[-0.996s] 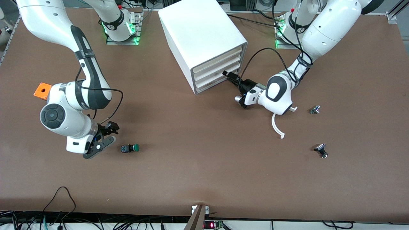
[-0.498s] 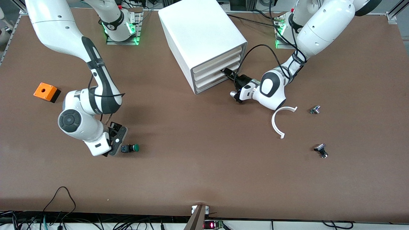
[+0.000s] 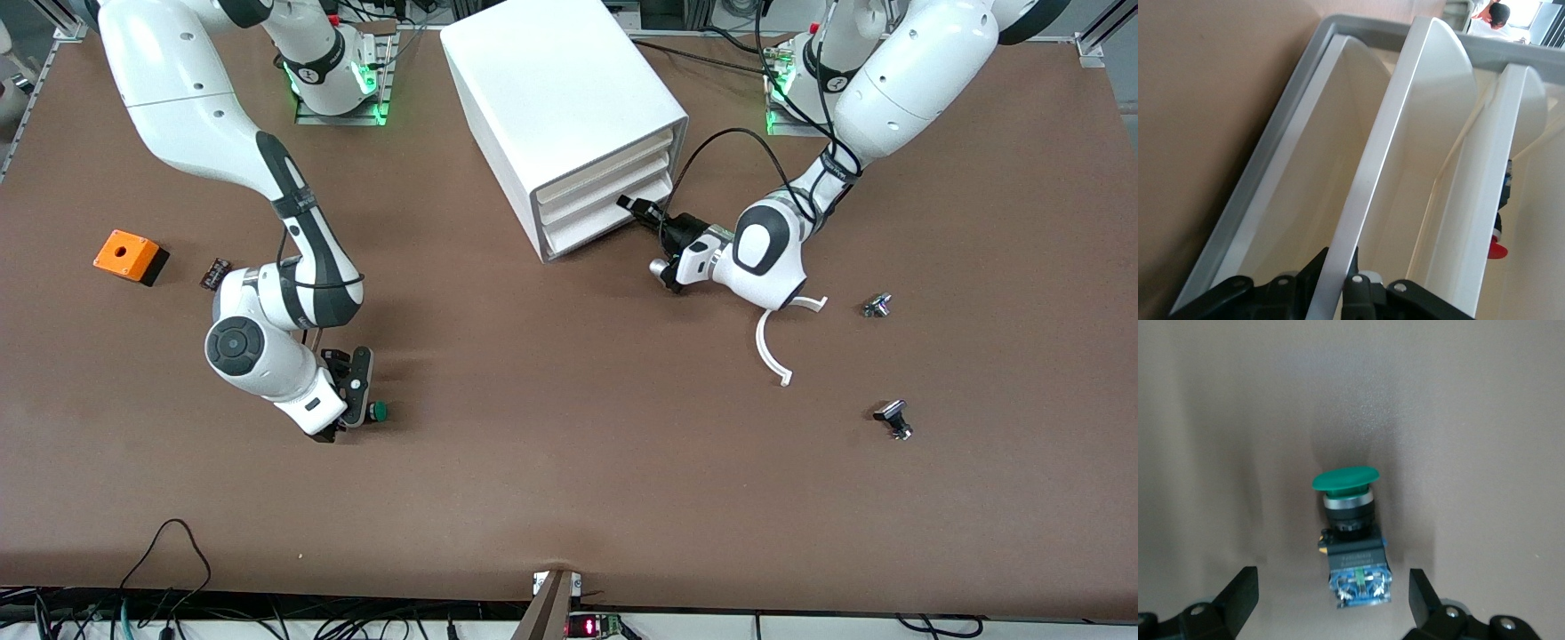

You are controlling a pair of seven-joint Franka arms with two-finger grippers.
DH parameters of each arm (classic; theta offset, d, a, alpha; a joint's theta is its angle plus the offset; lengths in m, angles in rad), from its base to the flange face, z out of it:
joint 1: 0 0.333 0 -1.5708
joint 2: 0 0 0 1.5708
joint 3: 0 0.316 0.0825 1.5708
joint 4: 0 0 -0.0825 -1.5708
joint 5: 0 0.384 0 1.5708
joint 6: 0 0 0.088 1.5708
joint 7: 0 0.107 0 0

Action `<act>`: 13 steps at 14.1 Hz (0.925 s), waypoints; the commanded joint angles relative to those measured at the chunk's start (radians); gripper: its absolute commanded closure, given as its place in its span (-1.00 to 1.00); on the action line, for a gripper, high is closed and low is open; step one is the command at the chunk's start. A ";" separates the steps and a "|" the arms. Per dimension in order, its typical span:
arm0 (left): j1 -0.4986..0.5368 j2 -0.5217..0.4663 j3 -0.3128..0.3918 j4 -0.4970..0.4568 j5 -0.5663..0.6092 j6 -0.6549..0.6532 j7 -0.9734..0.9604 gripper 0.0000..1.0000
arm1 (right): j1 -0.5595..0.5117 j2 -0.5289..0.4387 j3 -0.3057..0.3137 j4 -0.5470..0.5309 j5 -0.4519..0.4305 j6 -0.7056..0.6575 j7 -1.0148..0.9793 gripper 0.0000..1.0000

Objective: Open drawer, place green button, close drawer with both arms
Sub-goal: 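Grip the drawer with the left gripper while the right gripper grasps the button, then pull the white drawer open with the left gripper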

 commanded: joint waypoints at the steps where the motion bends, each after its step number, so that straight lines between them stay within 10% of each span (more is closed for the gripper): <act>1: 0.019 -0.018 0.050 0.059 -0.010 0.013 -0.015 1.00 | -0.003 0.025 0.003 0.001 -0.006 0.043 -0.025 -1.00; 4: 0.035 -0.012 0.130 0.135 -0.008 0.013 -0.015 1.00 | 0.003 0.028 0.003 0.003 -0.007 0.045 -0.025 -0.99; 9: 0.066 -0.012 0.158 0.193 -0.013 0.014 -0.032 1.00 | -0.003 0.029 0.003 0.003 -0.002 0.077 -0.082 0.01; 10: 0.066 -0.014 0.158 0.192 -0.018 0.014 -0.030 0.74 | -0.003 0.029 0.003 0.003 -0.002 0.086 -0.082 0.10; 11: 0.068 -0.018 0.156 0.192 -0.024 0.036 -0.015 -0.95 | -0.003 0.029 0.003 0.003 -0.002 0.088 -0.082 0.15; 13: 0.074 -0.046 0.156 0.187 -0.019 0.066 -0.013 -1.00 | -0.002 0.026 0.004 0.006 -0.001 0.089 -0.082 0.20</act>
